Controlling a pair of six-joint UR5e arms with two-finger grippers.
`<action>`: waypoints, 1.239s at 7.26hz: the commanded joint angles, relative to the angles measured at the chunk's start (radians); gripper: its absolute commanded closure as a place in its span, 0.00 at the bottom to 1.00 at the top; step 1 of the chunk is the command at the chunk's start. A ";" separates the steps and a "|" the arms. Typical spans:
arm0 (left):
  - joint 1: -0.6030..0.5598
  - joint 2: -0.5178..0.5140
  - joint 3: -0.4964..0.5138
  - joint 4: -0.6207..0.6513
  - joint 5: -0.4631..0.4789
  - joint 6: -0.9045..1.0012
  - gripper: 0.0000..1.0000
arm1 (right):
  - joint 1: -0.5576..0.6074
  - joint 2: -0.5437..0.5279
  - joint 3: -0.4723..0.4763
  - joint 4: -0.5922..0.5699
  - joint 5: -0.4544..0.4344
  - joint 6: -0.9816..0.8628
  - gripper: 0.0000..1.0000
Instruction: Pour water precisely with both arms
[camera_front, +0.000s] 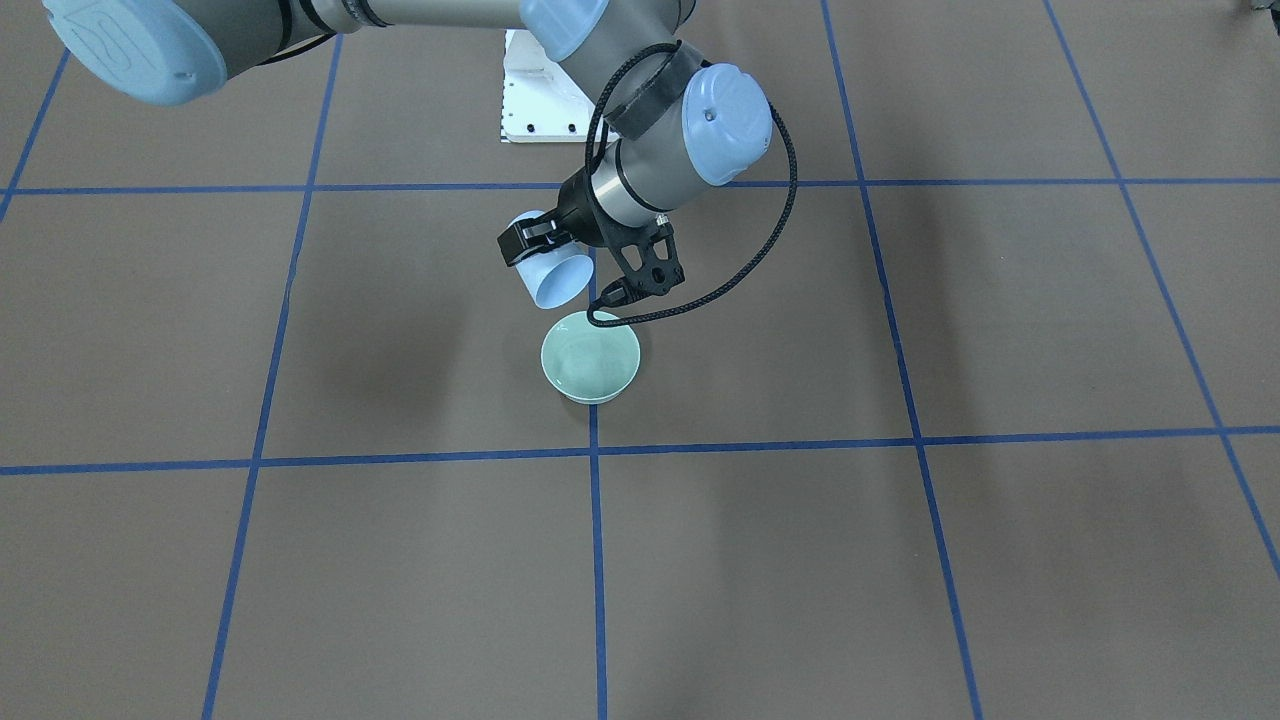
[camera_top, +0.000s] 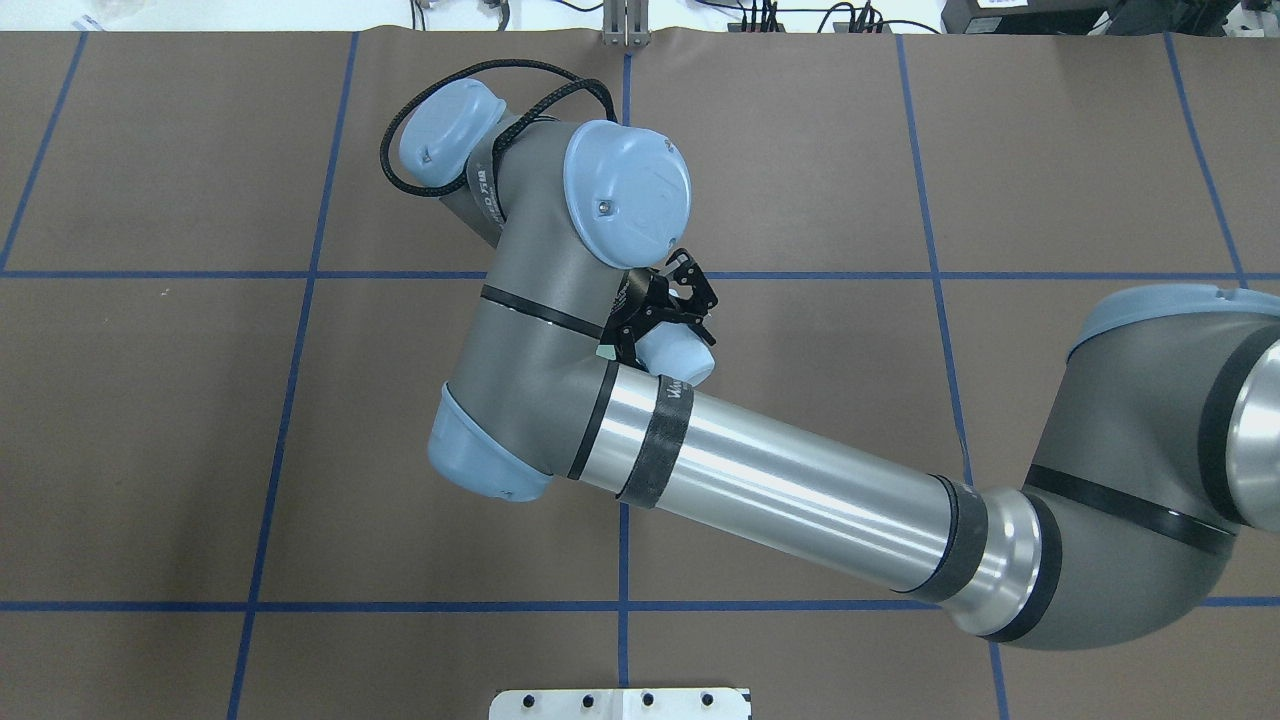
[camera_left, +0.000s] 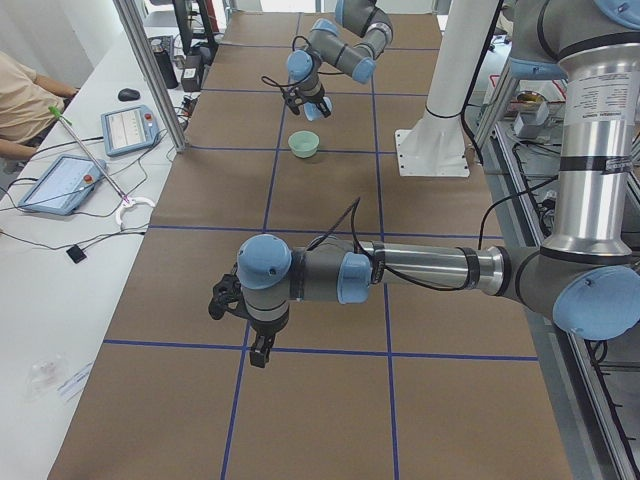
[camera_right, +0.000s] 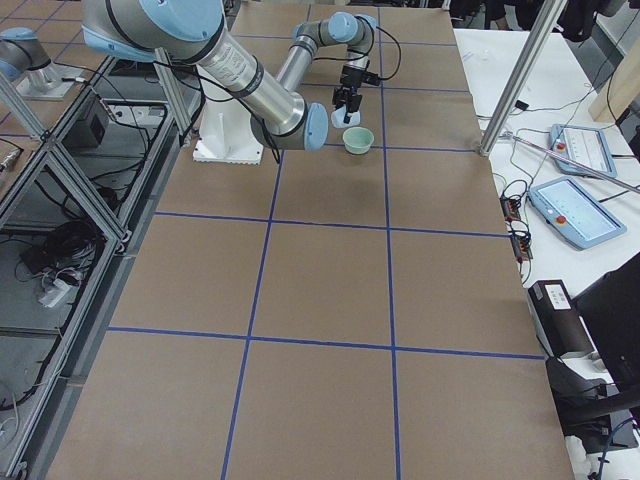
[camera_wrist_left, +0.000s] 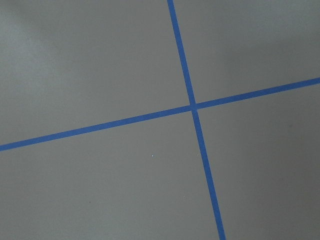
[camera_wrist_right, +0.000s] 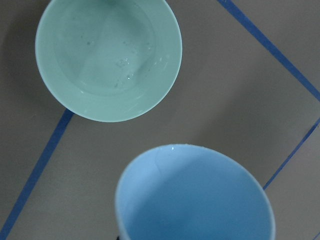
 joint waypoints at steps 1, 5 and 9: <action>0.000 0.000 0.000 -0.002 0.000 0.001 0.00 | 0.037 -0.029 0.014 0.178 0.011 -0.002 1.00; 0.003 -0.001 0.002 -0.005 -0.001 -0.001 0.00 | 0.118 -0.308 0.386 0.465 0.045 0.012 1.00; 0.005 -0.001 0.008 -0.009 -0.001 0.002 0.00 | 0.144 -0.616 0.529 0.876 -0.022 0.110 1.00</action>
